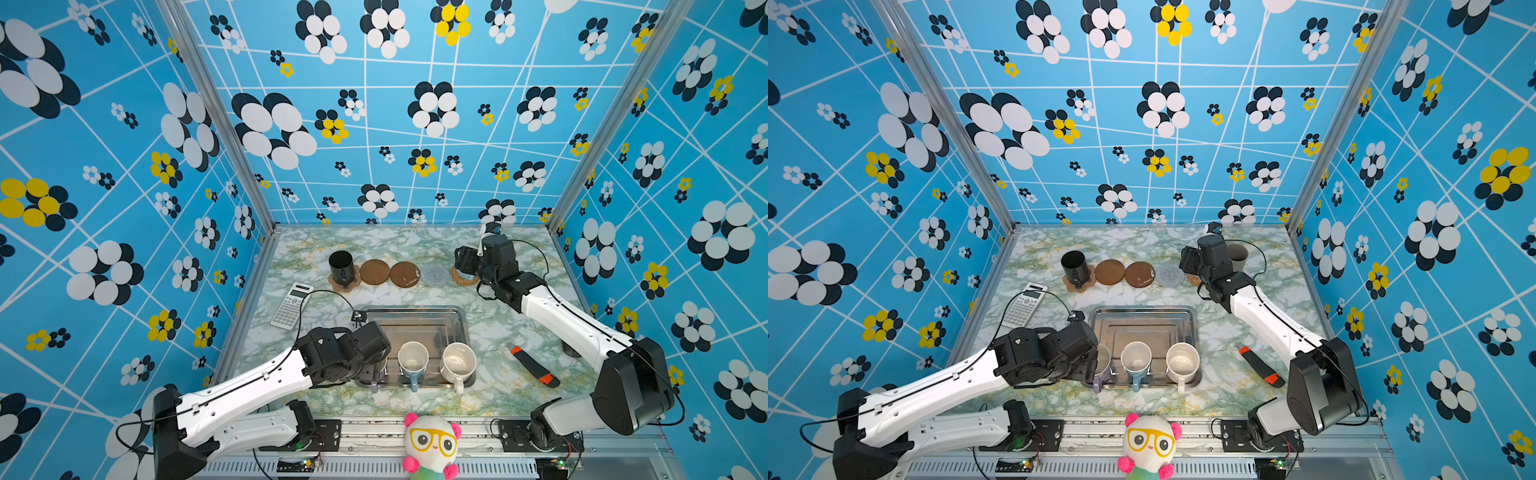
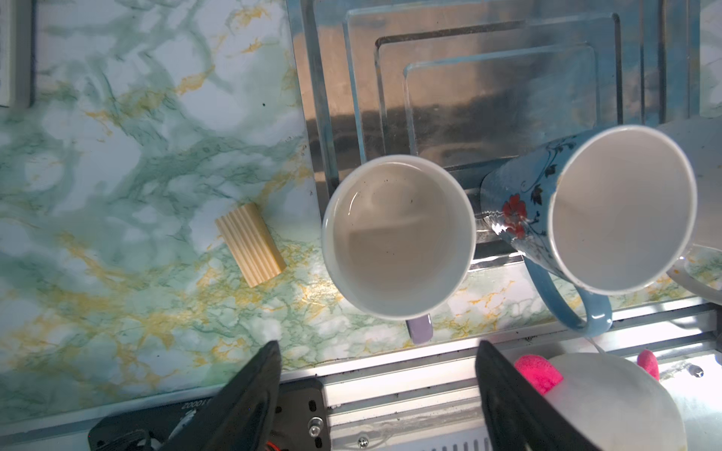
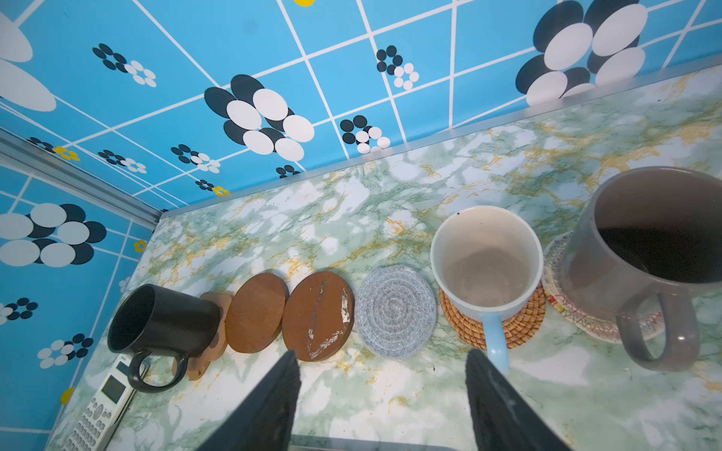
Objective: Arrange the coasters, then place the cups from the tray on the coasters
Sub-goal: 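Move the left gripper over the white mug with purple handle in the tray, then lower the left gripper onto the rim of the white mug with purple handle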
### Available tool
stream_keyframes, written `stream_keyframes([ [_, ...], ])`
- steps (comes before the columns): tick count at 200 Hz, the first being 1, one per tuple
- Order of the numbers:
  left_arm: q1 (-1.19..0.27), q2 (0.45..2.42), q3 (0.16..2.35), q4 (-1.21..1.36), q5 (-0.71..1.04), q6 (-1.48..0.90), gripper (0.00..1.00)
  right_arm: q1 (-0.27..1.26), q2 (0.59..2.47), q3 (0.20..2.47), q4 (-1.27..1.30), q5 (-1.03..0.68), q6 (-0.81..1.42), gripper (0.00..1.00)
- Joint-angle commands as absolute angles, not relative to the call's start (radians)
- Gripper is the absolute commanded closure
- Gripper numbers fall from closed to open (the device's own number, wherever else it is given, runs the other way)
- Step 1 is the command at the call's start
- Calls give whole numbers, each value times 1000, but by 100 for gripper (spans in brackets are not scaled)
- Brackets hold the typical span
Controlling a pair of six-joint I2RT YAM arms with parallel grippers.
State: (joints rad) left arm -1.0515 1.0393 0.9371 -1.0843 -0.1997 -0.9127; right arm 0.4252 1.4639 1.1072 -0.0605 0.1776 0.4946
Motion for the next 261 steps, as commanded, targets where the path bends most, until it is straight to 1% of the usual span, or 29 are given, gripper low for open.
stream_keyframes([
  [1, -1069, 1042, 896, -1047, -169, -984, 23, 431, 1463, 1094, -37, 178, 493, 31],
  [34, -1080, 1065, 841, -960, -138, -1015, 29, 430, 1443, 1078, -36, 194, 491, 31],
  [55, -1092, 1074, 810, -889, -115, -1021, 30, 431, 1440, 1074, -32, 193, 488, 30],
  [82, -1097, 1089, 788, -864, -107, -1035, 32, 431, 1451, 1078, -33, 189, 486, 30],
  [106, -1100, 1098, 772, -852, -92, -1057, 45, 430, 1458, 1080, -31, 181, 488, 30],
  [116, -1104, 1100, 767, -857, -86, -1066, 48, 431, 1460, 1081, -31, 182, 487, 30],
  [200, -1117, 1103, 713, -835, -98, -1118, 56, 431, 1471, 1082, -27, 176, 488, 30],
  [228, -1117, 1106, 691, -794, -109, -1126, 56, 430, 1470, 1082, -26, 175, 488, 30],
  [230, -1117, 1106, 689, -791, -111, -1127, 59, 431, 1471, 1082, -26, 175, 488, 30],
  [232, -1117, 1106, 688, -788, -112, -1127, 60, 430, 1471, 1083, -26, 175, 488, 30],
  [261, -1117, 1112, 660, -763, -122, -1134, 63, 431, 1474, 1082, -26, 174, 488, 30],
])
